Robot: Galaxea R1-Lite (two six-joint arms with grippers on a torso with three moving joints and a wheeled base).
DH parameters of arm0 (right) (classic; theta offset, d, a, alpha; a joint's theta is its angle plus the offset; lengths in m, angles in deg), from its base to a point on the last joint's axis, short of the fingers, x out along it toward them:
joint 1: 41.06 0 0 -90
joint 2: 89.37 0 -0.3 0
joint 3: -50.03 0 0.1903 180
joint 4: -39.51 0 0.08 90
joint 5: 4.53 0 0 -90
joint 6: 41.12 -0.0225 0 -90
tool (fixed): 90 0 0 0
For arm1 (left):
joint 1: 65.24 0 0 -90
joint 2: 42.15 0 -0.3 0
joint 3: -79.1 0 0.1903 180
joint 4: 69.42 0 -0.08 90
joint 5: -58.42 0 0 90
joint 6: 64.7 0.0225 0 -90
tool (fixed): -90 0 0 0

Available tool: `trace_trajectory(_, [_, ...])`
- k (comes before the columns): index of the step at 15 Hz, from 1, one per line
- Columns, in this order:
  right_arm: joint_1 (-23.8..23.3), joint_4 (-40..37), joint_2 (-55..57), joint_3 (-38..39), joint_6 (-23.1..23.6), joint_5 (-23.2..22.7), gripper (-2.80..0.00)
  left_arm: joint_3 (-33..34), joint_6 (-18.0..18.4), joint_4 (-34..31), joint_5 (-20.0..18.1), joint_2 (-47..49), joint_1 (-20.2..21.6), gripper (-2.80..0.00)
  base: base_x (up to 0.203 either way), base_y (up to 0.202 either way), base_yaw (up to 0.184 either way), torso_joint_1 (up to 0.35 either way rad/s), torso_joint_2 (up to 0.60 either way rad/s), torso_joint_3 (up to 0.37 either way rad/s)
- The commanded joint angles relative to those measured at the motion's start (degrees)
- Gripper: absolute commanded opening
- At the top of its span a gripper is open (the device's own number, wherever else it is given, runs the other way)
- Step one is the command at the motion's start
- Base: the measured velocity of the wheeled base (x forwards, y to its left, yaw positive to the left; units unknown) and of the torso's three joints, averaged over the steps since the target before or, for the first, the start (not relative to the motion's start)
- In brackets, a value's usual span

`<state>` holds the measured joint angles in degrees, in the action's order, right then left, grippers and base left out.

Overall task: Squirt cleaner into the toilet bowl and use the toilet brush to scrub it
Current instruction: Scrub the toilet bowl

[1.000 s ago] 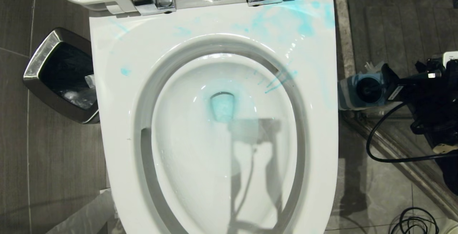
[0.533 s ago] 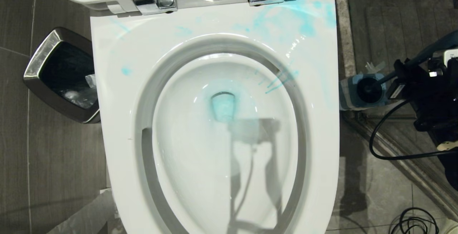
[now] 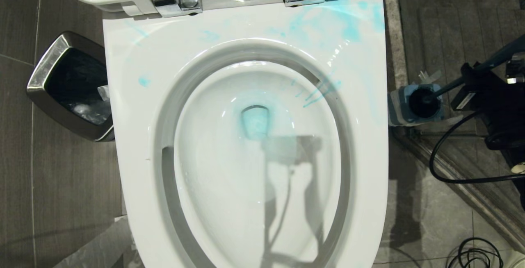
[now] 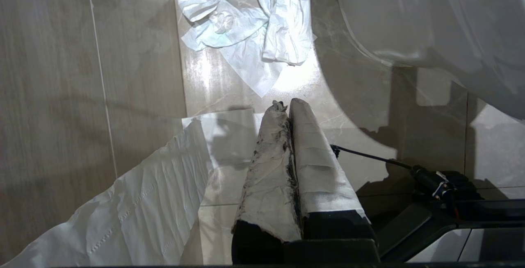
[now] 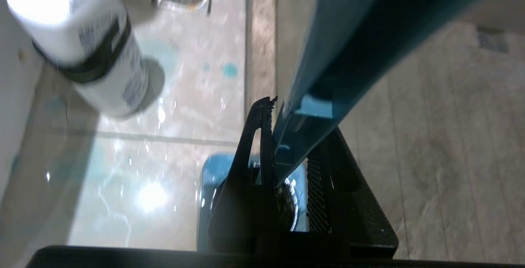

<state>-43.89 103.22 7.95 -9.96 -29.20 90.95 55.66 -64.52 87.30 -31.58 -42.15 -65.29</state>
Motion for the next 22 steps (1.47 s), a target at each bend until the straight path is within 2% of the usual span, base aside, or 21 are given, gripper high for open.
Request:
trace_trajectory(1, [0.0,0.6,-5.8,0.5,-0.2,0.0,-2.8,0.0,0.0,0.0,0.0,0.0,0.0,-2.8,0.0,0.0,0.0,0.0,0.0,0.0])
trace_trajectory(6, [0.3,-6.0,-15.4,2.0,-0.2,-0.2,-2.8,0.0,0.0,0.0,0.0,0.0,0.0,-2.8,0.0,0.0,0.0,0.0,0.0,0.0])
trace_trajectory(8, [1.8,-9.2,-19.1,3.1,-0.3,-0.9,-2.8,0.0,0.0,0.0,0.0,0.0,0.0,-2.8,0.0,0.0,0.0,0.0,0.0,0.0])
trace_trajectory(11, [3.4,-17.2,-25.5,3.0,-1.4,-2.9,-2.8,0.0,0.0,0.0,0.0,0.0,0.0,-2.8,0.0,0.0,0.0,0.0,0.0,0.0])
trace_trajectory(13, [3.6,-24.5,-29.1,-0.5,-2.4,-6.1,-2.8,0.0,0.0,0.0,0.0,0.0,0.0,-2.8,0.0,0.0,0.0,0.0,0.0,0.0])
trace_trajectory(17, [3.6,-30.3,-32.0,-5.7,-2.6,-8.1,-2.8,0.0,0.0,0.0,0.0,0.0,0.0,-2.8,0.0,0.0,0.0,0.0,0.0,0.0])
trace_trajectory(19, [3.6,-36.1,-34.1,-7.3,-2.7,-9.2,-2.8,0.0,0.0,0.0,0.0,0.0,0.0,-2.8,0.0,0.0,0.0,0.0,0.0,0.0])
trace_trajectory(22, [3.6,-42.7,-34.9,-12.3,-5.2,-10.2,-2.8,0.0,0.0,0.0,0.0,0.0,0.0,-2.8,0.0,0.0,0.0,0.0,0.0,0.0])
